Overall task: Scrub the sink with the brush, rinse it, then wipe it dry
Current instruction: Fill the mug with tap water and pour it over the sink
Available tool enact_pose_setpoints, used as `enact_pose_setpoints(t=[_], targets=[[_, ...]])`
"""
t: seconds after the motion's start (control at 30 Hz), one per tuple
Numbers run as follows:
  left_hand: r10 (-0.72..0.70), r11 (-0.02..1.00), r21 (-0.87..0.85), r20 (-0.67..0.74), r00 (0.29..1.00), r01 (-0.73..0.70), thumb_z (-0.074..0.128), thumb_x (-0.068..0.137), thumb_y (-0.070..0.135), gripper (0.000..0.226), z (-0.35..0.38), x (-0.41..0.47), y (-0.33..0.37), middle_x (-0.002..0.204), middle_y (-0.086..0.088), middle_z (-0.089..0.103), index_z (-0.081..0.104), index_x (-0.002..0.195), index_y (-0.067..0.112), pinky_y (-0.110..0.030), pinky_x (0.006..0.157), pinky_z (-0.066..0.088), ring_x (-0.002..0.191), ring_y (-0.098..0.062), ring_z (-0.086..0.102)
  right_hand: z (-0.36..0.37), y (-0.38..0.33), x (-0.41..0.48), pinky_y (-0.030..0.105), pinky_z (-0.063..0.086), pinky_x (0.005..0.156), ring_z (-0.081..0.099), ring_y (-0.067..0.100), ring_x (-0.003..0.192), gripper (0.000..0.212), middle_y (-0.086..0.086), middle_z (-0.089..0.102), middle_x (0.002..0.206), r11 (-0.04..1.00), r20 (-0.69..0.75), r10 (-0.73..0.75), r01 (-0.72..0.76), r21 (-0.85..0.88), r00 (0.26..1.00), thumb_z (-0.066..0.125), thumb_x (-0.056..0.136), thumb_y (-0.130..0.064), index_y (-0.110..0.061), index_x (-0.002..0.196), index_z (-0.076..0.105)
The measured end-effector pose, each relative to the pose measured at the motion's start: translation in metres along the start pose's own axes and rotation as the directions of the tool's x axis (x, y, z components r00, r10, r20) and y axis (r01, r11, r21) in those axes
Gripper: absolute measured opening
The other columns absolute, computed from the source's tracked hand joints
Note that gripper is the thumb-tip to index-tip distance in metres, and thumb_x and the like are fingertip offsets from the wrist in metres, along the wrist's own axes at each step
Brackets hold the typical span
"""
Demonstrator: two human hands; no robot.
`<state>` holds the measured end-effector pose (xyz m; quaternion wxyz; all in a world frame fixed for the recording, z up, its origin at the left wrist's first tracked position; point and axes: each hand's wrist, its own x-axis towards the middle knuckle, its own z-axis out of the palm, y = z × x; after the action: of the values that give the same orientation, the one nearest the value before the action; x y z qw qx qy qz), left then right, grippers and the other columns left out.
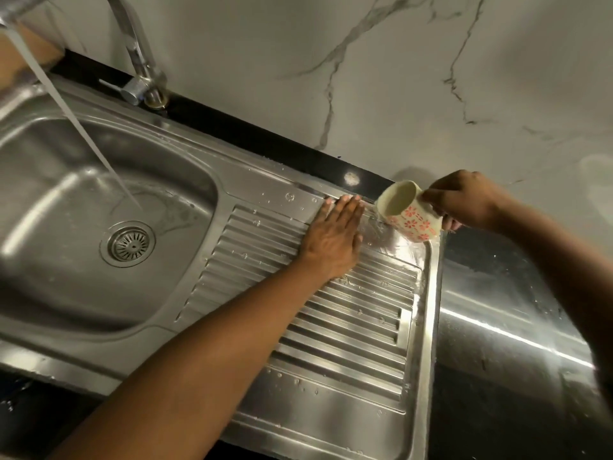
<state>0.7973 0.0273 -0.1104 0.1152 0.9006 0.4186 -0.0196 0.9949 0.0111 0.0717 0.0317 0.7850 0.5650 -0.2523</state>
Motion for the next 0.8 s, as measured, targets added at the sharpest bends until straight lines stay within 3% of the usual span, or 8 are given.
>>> enact_pose_setpoints(t=[0.17, 0.23, 0.4, 0.6, 0.67, 0.8], targets=[[-0.119, 0.991, -0.057, 0.022, 0.993, 0.12, 0.009, 0.108, 0.049, 0.069, -0.007, -0.028, -0.047, 0.172, -0.01, -0.015, -0.01, 0.163, 0.013, -0.052, 0.129, 0.001, 0.159, -0.027, -0.011, 0.006, -0.037, 0.002, 0.046, 0.059, 0.07, 0.065, 0.03, 0.064, 0.039, 0.014, 0.066, 0.072, 0.941, 0.034, -0.06, 0.045, 0.337, 0.998, 0.056, 0.106, -0.024, -0.002, 0.077, 0.069], [-0.181, 0.979, -0.09, 0.029, 0.983, 0.183, 0.008, 0.107, 0.051, 0.07, -0.005, -0.04, -0.064, 0.171, -0.01, -0.017, -0.012, 0.163, 0.014, -0.053, 0.129, 0.0, 0.159, -0.028, -0.013, 0.005, -0.045, 0.001, 0.047, 0.058, 0.071, 0.064, 0.03, 0.065, 0.039, 0.017, 0.064, 0.076, 0.919, 0.045, -0.069, 0.046, 0.393, 0.997, 0.055, 0.106, -0.023, 0.004, 0.081, 0.067], [-0.148, 0.985, -0.089, 0.03, 0.989, 0.15, 0.006, 0.106, 0.057, 0.074, -0.001, -0.053, -0.08, 0.171, -0.01, -0.018, -0.011, 0.163, 0.013, -0.056, 0.128, 0.0, 0.158, -0.029, -0.016, 0.006, -0.053, -0.003, 0.041, 0.061, 0.065, 0.069, 0.025, 0.059, 0.04, 0.003, 0.069, 0.06, 0.975, 0.036, -0.062, 0.053, 0.215, 0.997, 0.058, 0.105, -0.029, -0.011, 0.072, 0.069], [0.037, 0.998, -0.054, 0.036, 0.999, -0.035, 0.006, 0.106, 0.059, 0.074, 0.0, -0.052, -0.096, 0.171, -0.007, -0.019, -0.009, 0.164, 0.017, -0.056, 0.128, -0.001, 0.158, -0.026, -0.017, 0.024, -0.09, -0.002, 0.023, 0.051, 0.053, 0.069, 0.01, 0.049, 0.03, -0.002, 0.071, 0.066, 0.999, 0.027, -0.033, 0.032, 0.025, 0.999, 0.053, 0.107, -0.033, -0.014, 0.1, 0.075], [0.029, 0.999, -0.044, 0.008, 1.0, -0.028, 0.006, 0.106, 0.057, 0.073, -0.003, -0.051, -0.107, 0.171, -0.007, -0.019, -0.009, 0.164, 0.015, -0.055, 0.128, 0.0, 0.158, -0.026, -0.018, 0.032, -0.111, 0.003, 0.021, 0.05, 0.053, 0.069, 0.006, 0.049, 0.032, -0.007, 0.069, 0.066, 0.998, 0.027, -0.062, 0.062, -0.007, 0.998, 0.052, 0.107, -0.033, -0.013, 0.112, 0.075], [-0.094, 0.992, -0.087, -0.065, 0.993, 0.088, 0.008, 0.108, 0.051, 0.07, -0.014, -0.041, -0.139, 0.172, -0.011, -0.016, -0.009, 0.163, 0.011, -0.052, 0.129, -0.002, 0.158, -0.028, -0.016, 0.045, -0.162, 0.018, 0.018, 0.045, 0.051, 0.068, 0.004, 0.055, 0.034, -0.013, 0.062, 0.065, 0.991, -0.005, -0.136, 0.136, -0.022, 0.991, 0.051, 0.105, -0.032, -0.01, 0.117, 0.075]])
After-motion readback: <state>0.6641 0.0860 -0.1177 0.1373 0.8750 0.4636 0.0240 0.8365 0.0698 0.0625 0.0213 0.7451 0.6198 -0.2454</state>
